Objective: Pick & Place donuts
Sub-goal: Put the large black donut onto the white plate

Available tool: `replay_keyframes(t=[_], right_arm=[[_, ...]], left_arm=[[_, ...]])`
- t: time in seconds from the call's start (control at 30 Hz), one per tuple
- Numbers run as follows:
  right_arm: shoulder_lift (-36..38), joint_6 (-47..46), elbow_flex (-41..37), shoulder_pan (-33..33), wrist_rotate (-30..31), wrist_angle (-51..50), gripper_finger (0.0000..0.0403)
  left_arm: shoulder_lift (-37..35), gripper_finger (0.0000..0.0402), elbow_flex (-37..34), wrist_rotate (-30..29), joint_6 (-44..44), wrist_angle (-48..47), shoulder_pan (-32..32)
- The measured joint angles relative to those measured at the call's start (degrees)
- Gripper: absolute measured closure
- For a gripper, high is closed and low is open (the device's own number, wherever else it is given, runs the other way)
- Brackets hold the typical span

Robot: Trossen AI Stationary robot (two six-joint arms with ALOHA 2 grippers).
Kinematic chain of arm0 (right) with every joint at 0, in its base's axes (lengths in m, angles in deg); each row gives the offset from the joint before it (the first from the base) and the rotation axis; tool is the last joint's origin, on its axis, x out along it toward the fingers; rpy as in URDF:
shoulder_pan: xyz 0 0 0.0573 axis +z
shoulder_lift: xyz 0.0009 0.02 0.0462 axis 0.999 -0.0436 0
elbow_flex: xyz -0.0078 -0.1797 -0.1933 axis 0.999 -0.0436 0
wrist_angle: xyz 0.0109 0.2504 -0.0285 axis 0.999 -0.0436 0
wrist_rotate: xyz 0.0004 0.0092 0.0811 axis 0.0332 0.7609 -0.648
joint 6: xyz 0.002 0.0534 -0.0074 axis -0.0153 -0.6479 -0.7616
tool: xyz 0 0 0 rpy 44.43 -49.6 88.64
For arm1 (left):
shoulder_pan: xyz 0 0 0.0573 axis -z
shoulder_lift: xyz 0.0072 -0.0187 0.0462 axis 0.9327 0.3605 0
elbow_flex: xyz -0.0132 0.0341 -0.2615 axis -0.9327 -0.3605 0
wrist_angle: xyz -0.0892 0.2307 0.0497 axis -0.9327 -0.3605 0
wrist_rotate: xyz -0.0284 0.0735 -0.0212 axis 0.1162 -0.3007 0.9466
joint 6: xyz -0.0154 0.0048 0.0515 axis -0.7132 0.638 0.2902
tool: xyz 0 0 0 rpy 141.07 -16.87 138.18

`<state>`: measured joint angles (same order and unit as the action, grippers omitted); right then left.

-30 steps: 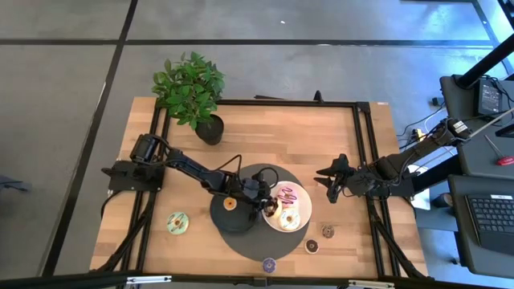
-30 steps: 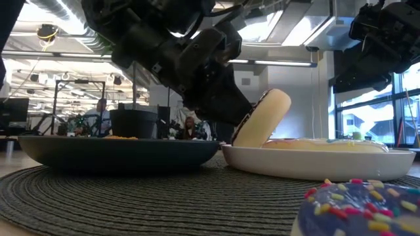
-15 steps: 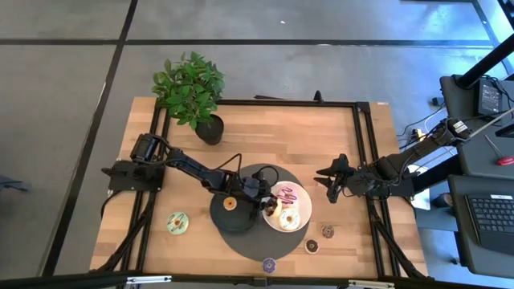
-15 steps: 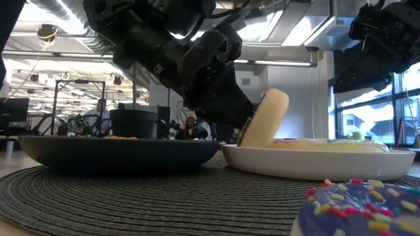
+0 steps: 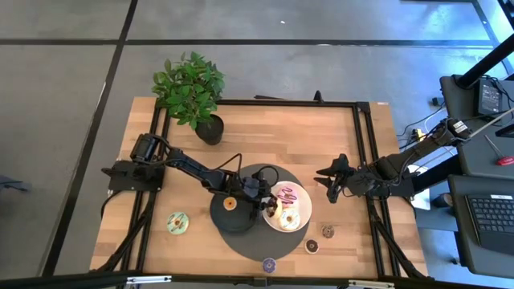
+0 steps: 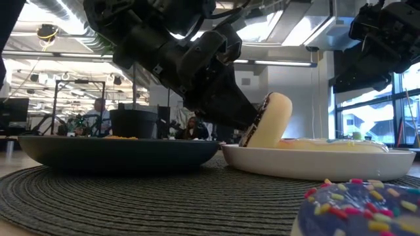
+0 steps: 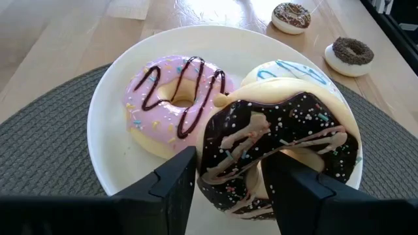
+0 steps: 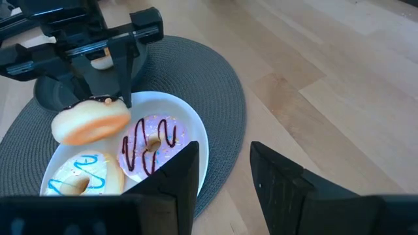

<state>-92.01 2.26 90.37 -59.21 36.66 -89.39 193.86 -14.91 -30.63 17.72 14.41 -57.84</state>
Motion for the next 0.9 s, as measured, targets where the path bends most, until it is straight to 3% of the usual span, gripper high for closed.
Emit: replay_keyframes(t=[0.13, 0.3, 0.4, 0.9], right_arm=[[-0.2, -0.4, 0.0, 0.0, -0.9, 6.4, 0.0263], [-3.8, 13.6, 0.0, 0.0, -9.6, 22.9, 0.0263], [-8.5, 17.2, 0.3, 0.0, -11.5, 29.4, 0.0263], [-35.4, 21.0, 18.5, -0.4, -13.6, 26.2, 0.0263]], left_arm=[[0.0, 0.0231, 0.0, 0.0, 0.0, -0.6, 0.0], [0.0, 0.0232, 0.0, 0.0, 0.0, -0.6, 0.0], [0.0, 0.0231, 0.0, 0.0, 0.0, -0.6, -0.1], [0.0, 0.0233, 0.0, 0.0, 0.0, -1.3, -0.4]])
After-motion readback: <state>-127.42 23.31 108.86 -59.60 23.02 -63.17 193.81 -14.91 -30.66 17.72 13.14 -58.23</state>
